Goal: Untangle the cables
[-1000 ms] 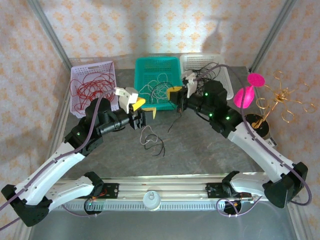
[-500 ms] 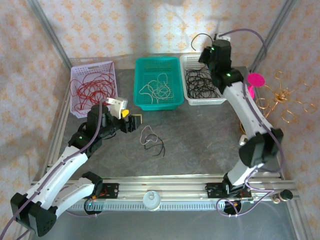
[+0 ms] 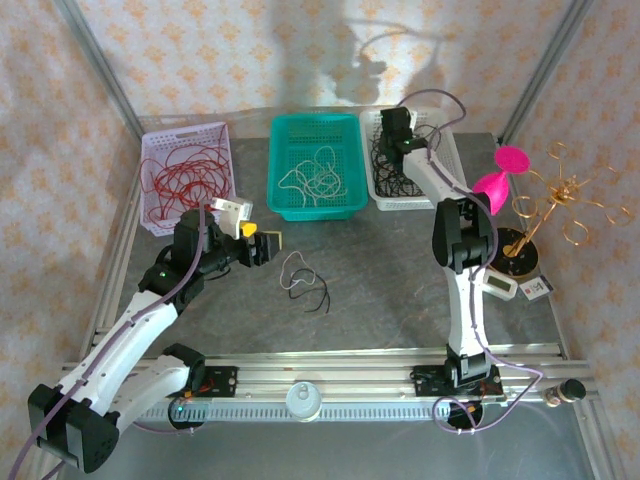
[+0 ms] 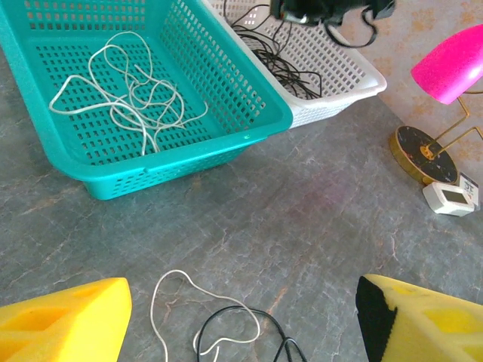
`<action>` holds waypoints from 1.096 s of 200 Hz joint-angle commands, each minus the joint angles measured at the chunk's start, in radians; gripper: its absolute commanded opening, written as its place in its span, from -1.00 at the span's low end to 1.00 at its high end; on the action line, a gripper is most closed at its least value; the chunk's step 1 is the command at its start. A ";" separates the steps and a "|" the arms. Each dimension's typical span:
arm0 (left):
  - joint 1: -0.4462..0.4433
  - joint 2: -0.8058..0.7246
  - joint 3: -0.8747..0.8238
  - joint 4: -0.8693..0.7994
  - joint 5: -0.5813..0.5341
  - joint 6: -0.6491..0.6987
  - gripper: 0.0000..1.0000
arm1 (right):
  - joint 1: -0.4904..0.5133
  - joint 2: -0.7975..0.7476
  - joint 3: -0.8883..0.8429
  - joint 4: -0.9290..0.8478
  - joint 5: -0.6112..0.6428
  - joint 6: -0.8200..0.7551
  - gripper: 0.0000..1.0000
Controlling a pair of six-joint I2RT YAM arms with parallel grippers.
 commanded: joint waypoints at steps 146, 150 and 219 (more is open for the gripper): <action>0.022 0.016 -0.006 0.020 0.023 -0.015 0.64 | 0.251 -0.916 -0.833 0.051 -0.097 0.140 -0.14; 0.022 0.016 -0.007 0.021 0.023 -0.015 0.64 | 0.266 -0.943 -0.864 0.036 -0.115 0.170 -0.20; 0.023 0.030 0.003 0.013 0.016 -0.002 0.64 | 0.737 -1.026 -1.234 0.037 -0.261 0.606 -0.22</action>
